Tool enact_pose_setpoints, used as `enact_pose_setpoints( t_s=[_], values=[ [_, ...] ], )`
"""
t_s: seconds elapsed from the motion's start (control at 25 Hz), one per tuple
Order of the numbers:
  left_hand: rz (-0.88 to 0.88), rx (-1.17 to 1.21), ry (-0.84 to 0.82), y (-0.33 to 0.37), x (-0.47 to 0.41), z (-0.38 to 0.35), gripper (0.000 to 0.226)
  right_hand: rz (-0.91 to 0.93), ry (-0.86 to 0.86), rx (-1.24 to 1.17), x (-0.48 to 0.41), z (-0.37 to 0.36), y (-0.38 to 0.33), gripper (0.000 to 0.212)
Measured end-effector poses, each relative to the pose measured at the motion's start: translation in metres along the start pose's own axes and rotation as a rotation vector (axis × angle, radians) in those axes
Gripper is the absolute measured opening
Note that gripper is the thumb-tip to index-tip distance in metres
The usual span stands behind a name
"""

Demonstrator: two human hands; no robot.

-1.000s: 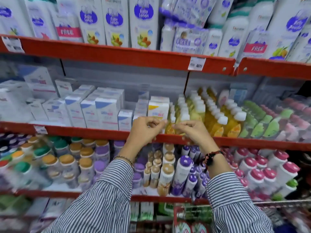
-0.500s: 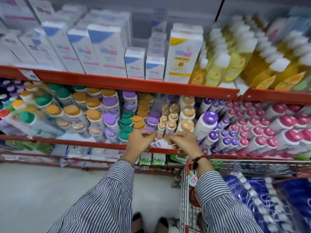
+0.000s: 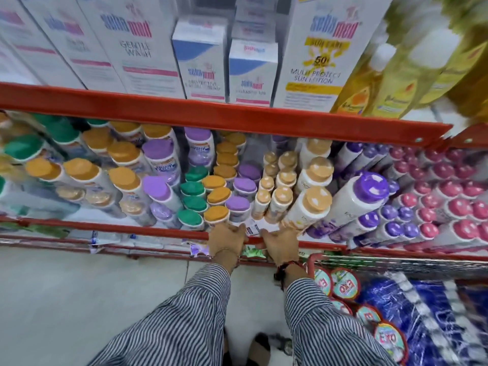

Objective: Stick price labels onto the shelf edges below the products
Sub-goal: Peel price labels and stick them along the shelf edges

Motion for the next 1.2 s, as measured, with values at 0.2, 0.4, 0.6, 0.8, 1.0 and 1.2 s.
enact_pose_setpoints(
  t_s=[0.2,0.4,0.6,0.8,1.0,1.2],
  values=[
    [0.046,0.098,-0.029,-0.001,-0.004,-0.002,0.025,-0.098,-0.046,-0.106,-0.002,-0.01,-0.001,0.029],
    [0.022,0.117,-0.049,-0.008,0.008,0.004,0.024,-0.071,-0.086,-0.231,0.011,-0.005,-0.006,0.016],
    [-0.208,0.105,-0.064,-0.006,0.029,0.023,0.028,0.132,-0.187,-0.132,0.04,0.015,-0.01,0.012],
    [-0.384,0.228,-0.024,0.021,0.069,0.061,0.017,0.313,-0.179,-0.144,0.081,0.057,-0.04,0.01],
    [-0.531,0.411,-0.071,0.075,0.097,0.095,0.01,0.483,-0.051,-0.275,0.108,0.096,-0.078,0.014],
    [-0.637,0.494,0.007,0.147,0.105,0.115,0.009,0.638,0.108,-0.339,0.114,0.144,-0.142,0.018]
  ],
)
Point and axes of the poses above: each hand's wrist, its own x-axis away from the middle knuckle, its own z-axis out of the back of the hand, y = z × x, the point moved 2 cm from there along -x, towards the middle knuckle, and after that the axes turned 1 degree about x, right-handed, at the moved point
